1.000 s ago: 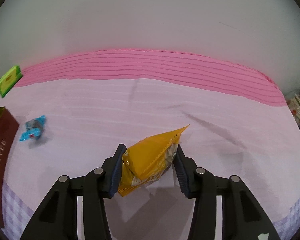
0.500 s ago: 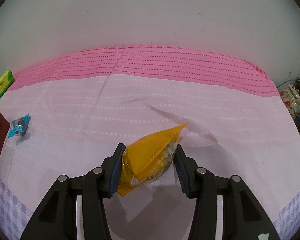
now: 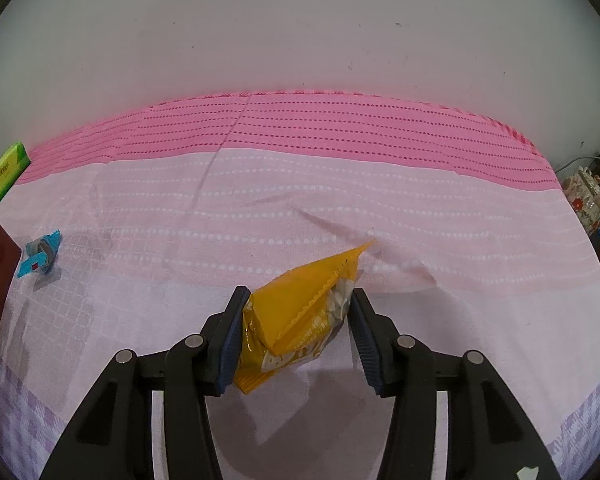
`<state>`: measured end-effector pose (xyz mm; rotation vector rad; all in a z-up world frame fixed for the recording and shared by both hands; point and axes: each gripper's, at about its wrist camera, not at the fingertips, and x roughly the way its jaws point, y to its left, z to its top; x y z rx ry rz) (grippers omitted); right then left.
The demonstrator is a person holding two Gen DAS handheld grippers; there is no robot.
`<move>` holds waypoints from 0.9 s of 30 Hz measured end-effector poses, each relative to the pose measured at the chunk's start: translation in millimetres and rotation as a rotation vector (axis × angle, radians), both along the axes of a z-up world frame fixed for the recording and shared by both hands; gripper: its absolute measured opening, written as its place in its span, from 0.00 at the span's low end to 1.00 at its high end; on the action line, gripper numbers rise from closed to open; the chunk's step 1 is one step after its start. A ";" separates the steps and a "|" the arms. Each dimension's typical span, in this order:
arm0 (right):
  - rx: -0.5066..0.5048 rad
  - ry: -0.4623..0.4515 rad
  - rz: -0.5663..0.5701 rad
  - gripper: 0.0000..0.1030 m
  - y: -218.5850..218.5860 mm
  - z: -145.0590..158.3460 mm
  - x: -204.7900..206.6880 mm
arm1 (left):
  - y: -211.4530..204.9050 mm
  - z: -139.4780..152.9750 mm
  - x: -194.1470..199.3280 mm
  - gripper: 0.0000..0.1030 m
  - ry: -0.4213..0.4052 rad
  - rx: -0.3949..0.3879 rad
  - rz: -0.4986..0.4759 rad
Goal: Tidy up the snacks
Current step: 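Grasp the blue-wrapped candy with the left gripper while the right holds the yellow bag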
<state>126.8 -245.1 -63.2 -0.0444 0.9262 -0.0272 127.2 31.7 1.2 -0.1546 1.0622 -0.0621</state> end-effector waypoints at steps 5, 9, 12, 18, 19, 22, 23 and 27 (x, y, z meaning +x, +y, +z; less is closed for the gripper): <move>0.004 0.000 0.000 0.46 0.0 -0.4 -0.2 | -17.5 -7.3 27.7 0.67 0.036 -0.002 0.000; 0.005 0.000 0.000 0.46 -0.1 -0.6 -0.2 | -33.1 -24.5 46.0 0.61 0.089 0.005 -0.006; 0.005 0.000 0.000 0.47 -0.3 -0.5 0.0 | -37.7 -37.7 54.6 0.56 0.131 0.001 0.001; 0.009 0.000 -0.001 0.48 0.1 -0.8 -0.2 | -37.6 -53.1 67.7 0.53 0.169 -0.007 0.012; 0.009 0.001 0.000 0.48 0.2 -0.8 -0.2 | -38.7 -54.6 68.8 0.53 0.173 -0.007 0.009; 0.010 0.000 -0.001 0.48 0.3 -0.7 -0.3 | -43.3 -58.0 69.7 0.49 0.178 -0.001 -0.014; 0.010 0.000 -0.001 0.48 1.0 -0.8 -0.5 | -45.0 -59.4 69.8 0.47 0.180 0.003 -0.023; 0.010 0.001 -0.001 0.48 0.5 -0.7 -0.3 | -50.0 -64.9 66.2 0.38 0.185 0.018 -0.052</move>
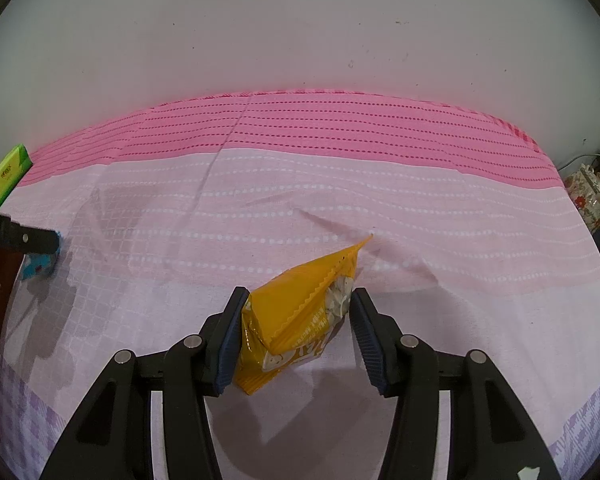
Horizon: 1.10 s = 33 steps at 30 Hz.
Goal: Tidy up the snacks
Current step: 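Grasp the blue-wrapped candy with the left gripper while the right holds the yellow bag, then carry the blue-wrapped candy into the gold tin and open the left gripper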
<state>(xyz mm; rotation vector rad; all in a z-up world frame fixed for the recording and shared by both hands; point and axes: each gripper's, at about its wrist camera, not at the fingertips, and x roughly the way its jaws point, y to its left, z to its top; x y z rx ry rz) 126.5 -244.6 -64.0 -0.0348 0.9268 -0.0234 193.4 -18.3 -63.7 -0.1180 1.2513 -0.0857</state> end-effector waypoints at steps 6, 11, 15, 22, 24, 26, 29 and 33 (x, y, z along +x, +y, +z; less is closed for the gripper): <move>0.000 0.000 0.000 0.48 0.1 0.1 0.0 | 1.6 -7.1 -16.7 0.29 0.004 0.023 -0.043; 0.001 0.000 0.000 0.48 -0.5 0.1 0.1 | -6.8 -7.2 -40.6 0.29 -0.003 0.037 -0.111; 0.001 0.000 0.000 0.48 -0.7 0.2 0.2 | -17.8 -8.2 -68.1 0.29 -0.007 0.044 -0.187; 0.002 0.000 0.000 0.48 -0.2 0.4 0.1 | -28.2 -12.4 -109.6 0.29 -0.004 0.053 -0.299; 0.002 0.000 0.000 0.48 -0.7 0.5 0.4 | -31.1 -12.7 -119.9 0.29 -0.022 0.081 -0.344; 0.002 0.001 0.000 0.48 -0.4 0.5 0.3 | -34.9 -13.1 -125.5 0.30 -0.041 0.104 -0.367; 0.002 0.001 0.000 0.48 -0.2 0.6 0.4 | -32.1 -6.1 -135.0 0.30 -0.063 0.099 -0.368; 0.003 0.001 0.000 0.48 -0.1 0.7 0.5 | -29.0 1.5 -141.6 0.31 -0.072 0.083 -0.362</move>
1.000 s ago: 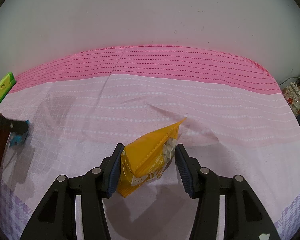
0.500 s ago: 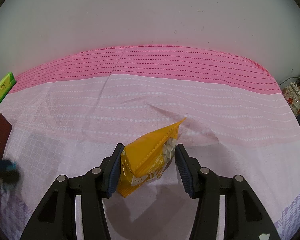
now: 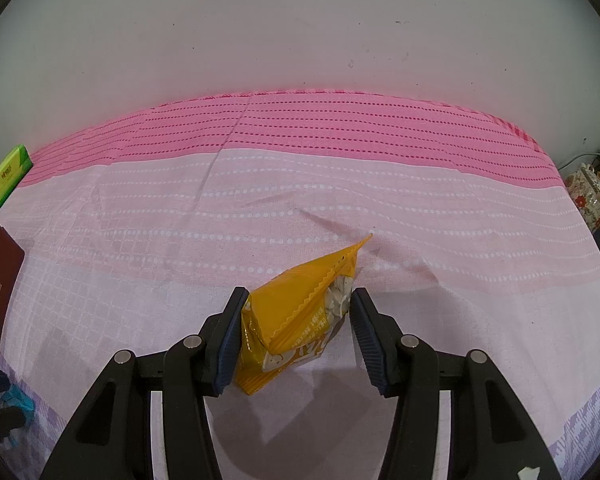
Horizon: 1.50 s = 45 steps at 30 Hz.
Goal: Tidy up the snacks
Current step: 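Carry the blue-wrapped candy into the gold tin and open the left gripper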
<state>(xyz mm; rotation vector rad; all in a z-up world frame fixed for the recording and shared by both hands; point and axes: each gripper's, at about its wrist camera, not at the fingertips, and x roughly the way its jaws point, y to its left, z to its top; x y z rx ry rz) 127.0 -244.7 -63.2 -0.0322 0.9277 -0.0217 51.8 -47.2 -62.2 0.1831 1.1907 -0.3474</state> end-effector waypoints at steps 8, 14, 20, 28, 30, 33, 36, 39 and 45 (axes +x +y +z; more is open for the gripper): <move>0.001 0.000 -0.001 0.49 -0.9 0.1 0.1 | 10.3 1.5 -23.5 0.32 0.033 -0.025 0.017; 0.002 0.000 -0.001 0.49 1.0 -0.3 0.1 | 10.9 4.4 -30.4 0.38 0.019 -0.027 0.006; 0.002 0.000 -0.001 0.49 0.0 0.0 0.3 | 18.2 16.9 -43.9 0.53 0.009 -0.052 0.028; 0.003 0.000 -0.002 0.50 1.1 0.0 0.2 | 22.4 18.5 -50.0 0.53 0.061 -0.085 0.148; 0.003 0.000 -0.002 0.50 0.3 0.0 0.2 | 21.8 19.0 -46.2 0.53 0.077 -0.102 0.173; 0.003 0.000 -0.002 0.50 -1.2 0.2 0.3 | 17.4 15.2 -38.6 0.52 0.094 -0.101 0.199; 0.004 0.000 -0.002 0.50 -1.2 0.3 0.2 | 15.4 9.1 -34.7 0.45 0.113 -0.096 0.212; 0.005 0.001 -0.001 0.50 0.6 0.2 0.4 | 16.4 3.3 -31.7 0.39 0.126 -0.093 0.226; 0.006 0.001 -0.001 0.50 3.0 -0.6 0.8 | 15.2 -7.2 -28.1 0.36 0.146 -0.094 0.229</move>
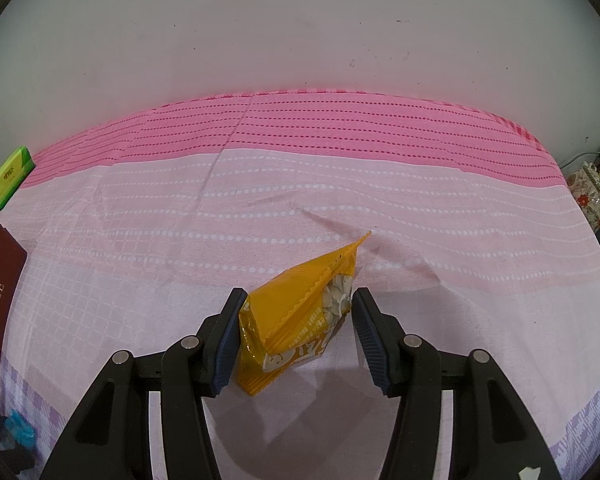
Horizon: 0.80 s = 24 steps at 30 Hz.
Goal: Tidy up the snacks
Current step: 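Carry the blue-wrapped candy into the gold tin and open the left gripper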
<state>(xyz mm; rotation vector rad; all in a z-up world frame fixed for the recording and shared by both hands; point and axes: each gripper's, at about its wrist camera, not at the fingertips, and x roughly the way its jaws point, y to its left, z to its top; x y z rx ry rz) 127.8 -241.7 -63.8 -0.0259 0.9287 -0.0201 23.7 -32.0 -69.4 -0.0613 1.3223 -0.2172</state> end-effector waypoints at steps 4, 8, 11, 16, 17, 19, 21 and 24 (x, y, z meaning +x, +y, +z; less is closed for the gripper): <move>0.001 0.000 -0.001 0.51 -1.5 -0.3 -0.1 | -1.6 -4.3 3.8 0.33 -0.004 0.001 0.004; 0.001 0.000 -0.001 0.51 -1.8 -0.4 -0.2 | 0.3 -2.1 1.1 0.30 -0.017 0.010 -0.002; 0.002 0.000 -0.001 0.51 -2.3 -0.5 -0.2 | -0.9 -1.1 0.6 0.29 -0.032 0.020 -0.011; 0.002 0.000 -0.001 0.51 -2.2 -0.7 -0.3 | 0.7 3.4 -1.1 0.28 -0.042 0.014 -0.014; 0.002 0.000 -0.001 0.50 -2.0 -0.7 -0.2 | 0.9 5.4 -1.8 0.28 -0.046 0.012 -0.015; 0.002 0.000 -0.001 0.50 -0.9 -0.8 -0.2 | 2.3 10.3 -2.6 0.28 -0.056 0.004 -0.014; 0.002 0.000 -0.001 0.50 -1.6 -0.7 -0.2 | 5.2 16.7 -3.4 0.28 -0.068 -0.007 -0.013; 0.002 0.000 -0.001 0.50 -2.7 -0.5 -0.2 | 9.0 27.6 -2.5 0.28 -0.098 -0.011 -0.011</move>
